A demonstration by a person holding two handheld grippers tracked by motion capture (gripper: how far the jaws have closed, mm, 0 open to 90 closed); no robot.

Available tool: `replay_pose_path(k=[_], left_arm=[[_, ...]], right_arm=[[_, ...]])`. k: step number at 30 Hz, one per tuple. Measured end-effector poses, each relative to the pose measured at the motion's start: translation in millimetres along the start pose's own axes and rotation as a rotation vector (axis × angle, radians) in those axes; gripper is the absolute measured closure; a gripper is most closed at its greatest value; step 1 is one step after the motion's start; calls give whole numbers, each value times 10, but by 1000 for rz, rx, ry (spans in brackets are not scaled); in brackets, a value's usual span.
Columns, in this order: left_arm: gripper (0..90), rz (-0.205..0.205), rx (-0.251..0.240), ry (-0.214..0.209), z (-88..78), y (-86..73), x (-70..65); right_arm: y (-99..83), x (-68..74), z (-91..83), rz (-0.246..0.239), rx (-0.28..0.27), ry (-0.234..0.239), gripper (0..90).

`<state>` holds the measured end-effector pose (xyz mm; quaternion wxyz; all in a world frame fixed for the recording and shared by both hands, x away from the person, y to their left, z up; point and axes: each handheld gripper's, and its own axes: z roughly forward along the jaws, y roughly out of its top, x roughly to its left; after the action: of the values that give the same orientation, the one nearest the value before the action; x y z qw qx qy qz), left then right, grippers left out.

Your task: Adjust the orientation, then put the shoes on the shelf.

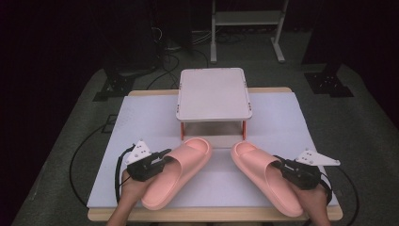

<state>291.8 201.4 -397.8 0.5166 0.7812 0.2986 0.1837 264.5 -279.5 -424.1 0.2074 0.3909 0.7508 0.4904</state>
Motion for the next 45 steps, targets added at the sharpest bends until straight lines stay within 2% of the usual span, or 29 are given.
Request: replay_pose_path(k=[7,16,17,34,40,45], left_arm=[[748,7,-19,-48,-106,188,-24],[748,40,-21,-59,-174,378,-52],[748,54,-17,-61,-185,427,-50],[754,83,-48,-102,-273,791,-57],[754,70,-61,-99,-267,907,6],[754,61,-72,-94,-249,979,63]], right_arm=[[265,90,-115,-39,-26,25,803],[574,142,-263,-65,-45,32,803],[593,145,-268,-66,-45,33,803],[933,228,-343,-98,-79,46,803],[1142,248,-318,-116,-81,50,803],[1241,238,-292,-113,-85,42,803]])
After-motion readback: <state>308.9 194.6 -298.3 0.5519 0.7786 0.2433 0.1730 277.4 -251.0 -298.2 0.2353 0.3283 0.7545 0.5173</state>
